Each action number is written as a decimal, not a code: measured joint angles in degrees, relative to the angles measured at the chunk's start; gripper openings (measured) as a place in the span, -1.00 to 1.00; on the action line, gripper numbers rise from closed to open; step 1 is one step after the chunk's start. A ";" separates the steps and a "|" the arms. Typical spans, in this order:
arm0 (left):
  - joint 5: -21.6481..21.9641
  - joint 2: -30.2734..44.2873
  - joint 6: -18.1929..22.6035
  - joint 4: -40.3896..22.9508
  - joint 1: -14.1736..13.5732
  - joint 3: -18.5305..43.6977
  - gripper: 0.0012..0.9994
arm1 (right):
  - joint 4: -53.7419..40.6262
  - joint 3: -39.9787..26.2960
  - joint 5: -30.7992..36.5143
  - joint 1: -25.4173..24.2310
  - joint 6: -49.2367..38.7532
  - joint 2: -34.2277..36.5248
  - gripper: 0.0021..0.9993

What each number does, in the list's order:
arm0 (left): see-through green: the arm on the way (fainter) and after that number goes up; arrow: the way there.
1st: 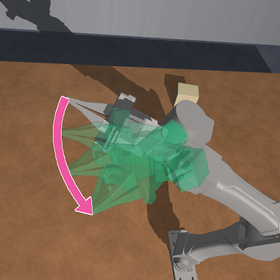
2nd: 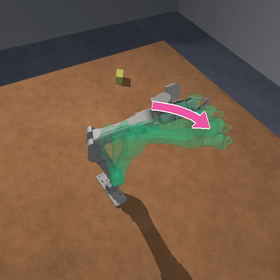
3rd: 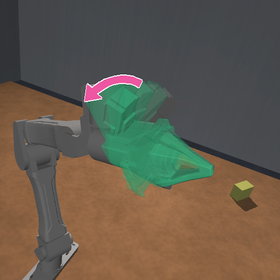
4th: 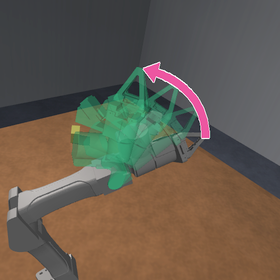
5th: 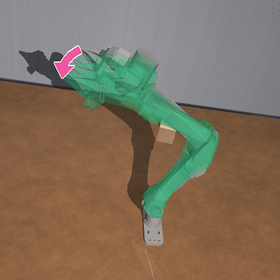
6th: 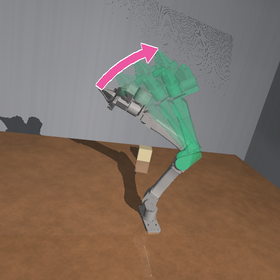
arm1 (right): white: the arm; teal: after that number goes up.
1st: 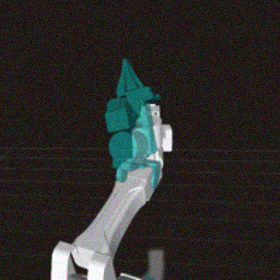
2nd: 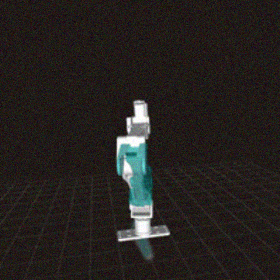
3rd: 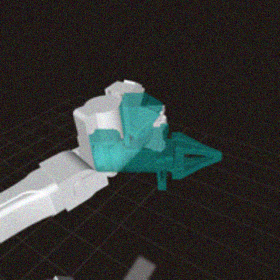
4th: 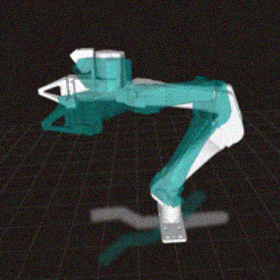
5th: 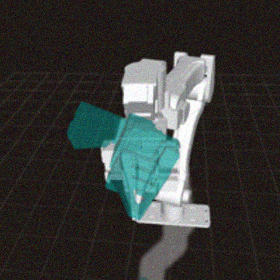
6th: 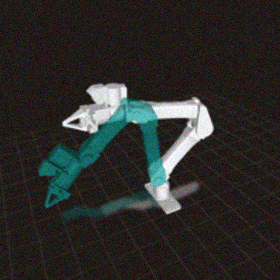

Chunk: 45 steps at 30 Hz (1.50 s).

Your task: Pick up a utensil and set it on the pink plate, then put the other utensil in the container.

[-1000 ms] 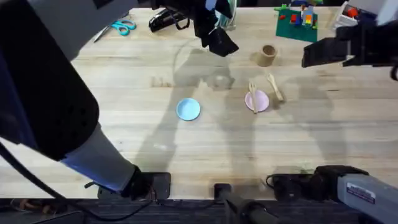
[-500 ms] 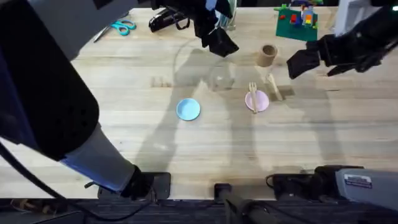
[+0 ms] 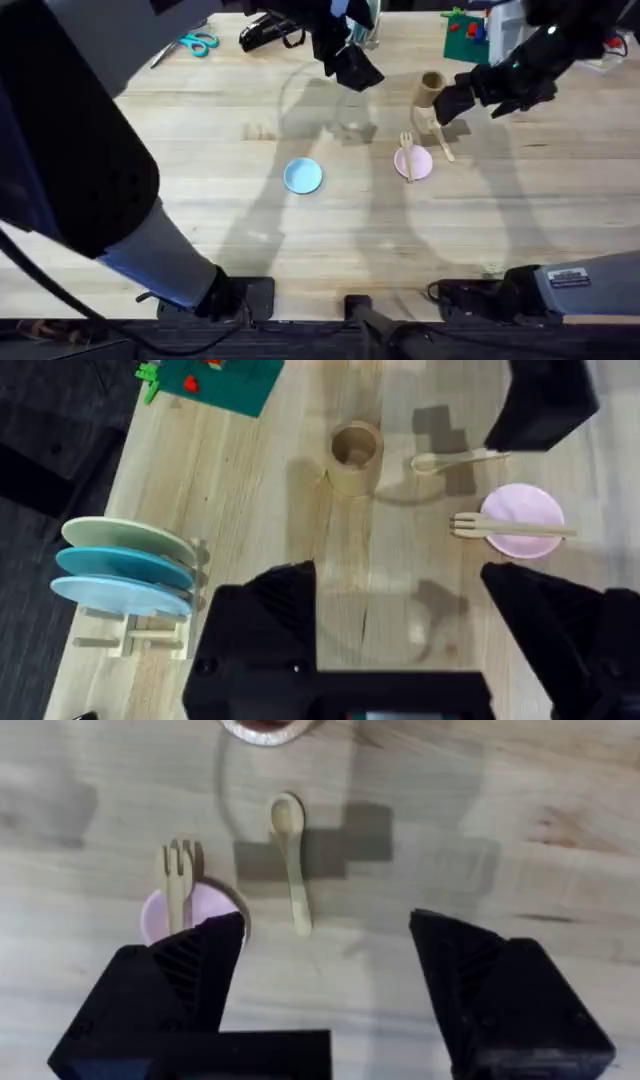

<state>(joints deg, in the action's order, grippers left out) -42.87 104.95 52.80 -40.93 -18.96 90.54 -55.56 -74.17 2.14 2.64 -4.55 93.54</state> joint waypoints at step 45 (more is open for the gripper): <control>0.00 0.00 0.00 0.00 0.00 0.00 0.99 | 25.36 16.26 -0.16 0.51 -6.21 2.12 -0.93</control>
<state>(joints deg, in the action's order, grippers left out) -42.87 104.95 52.80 -40.93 -18.96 90.54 -30.20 -57.91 1.98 3.16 -10.76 95.66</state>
